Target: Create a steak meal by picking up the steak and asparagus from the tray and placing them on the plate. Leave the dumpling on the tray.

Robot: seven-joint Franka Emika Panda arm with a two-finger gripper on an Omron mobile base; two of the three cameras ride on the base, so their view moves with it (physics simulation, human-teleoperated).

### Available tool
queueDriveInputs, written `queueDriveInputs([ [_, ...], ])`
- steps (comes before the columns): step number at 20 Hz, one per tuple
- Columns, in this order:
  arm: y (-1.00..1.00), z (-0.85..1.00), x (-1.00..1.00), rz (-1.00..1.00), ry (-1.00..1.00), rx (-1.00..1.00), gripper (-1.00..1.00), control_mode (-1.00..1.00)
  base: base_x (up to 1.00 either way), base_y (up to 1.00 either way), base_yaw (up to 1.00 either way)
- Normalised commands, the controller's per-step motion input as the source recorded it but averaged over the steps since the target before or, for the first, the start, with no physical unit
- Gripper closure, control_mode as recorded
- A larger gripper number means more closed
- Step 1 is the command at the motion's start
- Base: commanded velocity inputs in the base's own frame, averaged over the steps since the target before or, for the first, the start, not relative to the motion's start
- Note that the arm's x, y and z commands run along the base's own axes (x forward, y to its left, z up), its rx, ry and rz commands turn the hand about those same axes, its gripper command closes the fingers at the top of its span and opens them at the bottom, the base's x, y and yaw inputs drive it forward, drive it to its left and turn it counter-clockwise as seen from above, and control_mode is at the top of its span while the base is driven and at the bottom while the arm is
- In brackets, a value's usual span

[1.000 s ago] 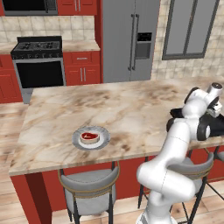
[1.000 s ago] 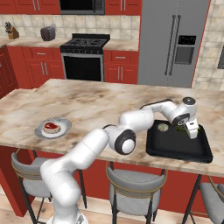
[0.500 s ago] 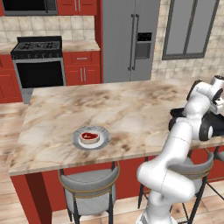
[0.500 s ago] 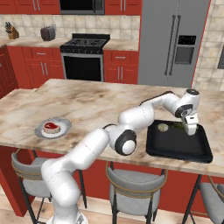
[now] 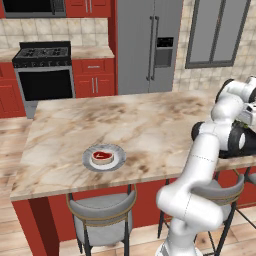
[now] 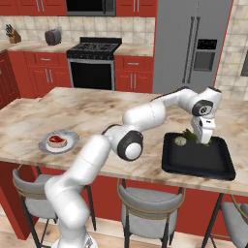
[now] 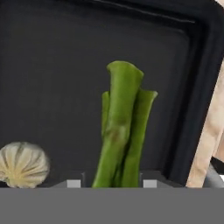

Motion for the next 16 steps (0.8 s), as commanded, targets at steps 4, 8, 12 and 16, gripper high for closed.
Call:
queueDriveInputs([
  [4,1.0,0.41,-1.0,0.0,-0.15,-0.15,1.0,-1.0,0.0,0.0,0.0],
  [8,1.0,0.41,-1.0,0.0,-0.18,-0.2,1.0,-1.0,0.0,0.0,0.0],
  [12,1.0,0.14,-1.0,0.0,-0.27,-0.23,1.0,-1.0,0.0,0.0,0.0],
  [16,1.0,0.31,-0.75,0.0,-0.31,-0.23,1.0,-1.0,0.0,0.0,0.0],
])
